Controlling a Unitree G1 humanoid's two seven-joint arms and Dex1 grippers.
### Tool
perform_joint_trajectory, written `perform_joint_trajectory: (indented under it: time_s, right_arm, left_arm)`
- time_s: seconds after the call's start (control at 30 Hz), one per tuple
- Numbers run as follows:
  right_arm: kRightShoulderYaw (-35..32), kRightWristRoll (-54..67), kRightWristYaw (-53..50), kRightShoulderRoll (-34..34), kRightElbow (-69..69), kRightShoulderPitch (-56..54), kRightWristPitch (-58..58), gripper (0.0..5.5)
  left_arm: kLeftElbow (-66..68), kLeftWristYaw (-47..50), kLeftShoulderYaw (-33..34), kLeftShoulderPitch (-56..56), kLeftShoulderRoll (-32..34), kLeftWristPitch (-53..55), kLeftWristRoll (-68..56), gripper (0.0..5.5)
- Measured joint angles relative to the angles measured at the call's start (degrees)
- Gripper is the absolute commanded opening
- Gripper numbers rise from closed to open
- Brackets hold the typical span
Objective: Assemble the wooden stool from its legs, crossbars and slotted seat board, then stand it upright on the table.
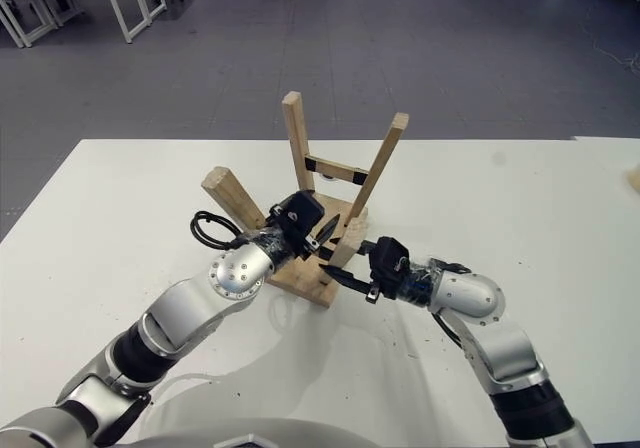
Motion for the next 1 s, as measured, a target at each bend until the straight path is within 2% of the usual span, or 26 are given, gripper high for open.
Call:
perform_joint_trajectory:
  time_s: [0.17,0.27,0.37,0.6,0.7,0.77,0.87,1.0]
  right_arm:
    - [0.65,0.17,-0.05,-0.02,1.08,-1.1,-0.01,2.03]
    - [0.66,0.22,-0.04,-0.02,1.18,-1.16,-0.02,2.03]
    - [0.67,0.3,-0.08,-0.02,1.18,-1.15,-0.02,2.03]
    - [0.69,0.31,-0.1,-0.02,1.18,-1.16,-0.02,2.03]
    - [0.7,0.31,-0.08,-0.1,1.18,-1.18,-0.02,2.03]
    - [0.79,0.32,-0.08,-0.13,1.19,-1.22,-0.02,2.03]
    - [0.92,0.44,-0.12,-0.3,1.25,-1.39,-0.02,2.03]
    - [1.02,0.47,-0.22,-0.29,1.24,-1.41,-0.02,2.03]
  left_arm:
    - [-5.98,0.52,25.27,-8.84,-5.76,9.93,-12.75,3.0]
    - [-6.56,1.36,35.57,-17.11,-6.31,13.2,-16.5,3.0]
    - [-5.77,1.37,41.61,-20.55,-4.73,16.69,-17.84,3.0]
    - [-3.94,1.11,43.49,-20.67,-2.99,18.83,-17.5,3.0]
    - [-5.1,0.52,39.23,-14.28,-4.34,18.98,-17.53,3.0]
    - [-6.67,-0.44,33.68,-6.63,-5.79,17.93,-17.23,3.0]
    - [-8.9,-3.37,28.46,0.14,-2.47,7.87,-12.75,3.0]
    - [-8.85,-6.47,26.84,2.54,-0.25,2.3,-10.63,3.0]
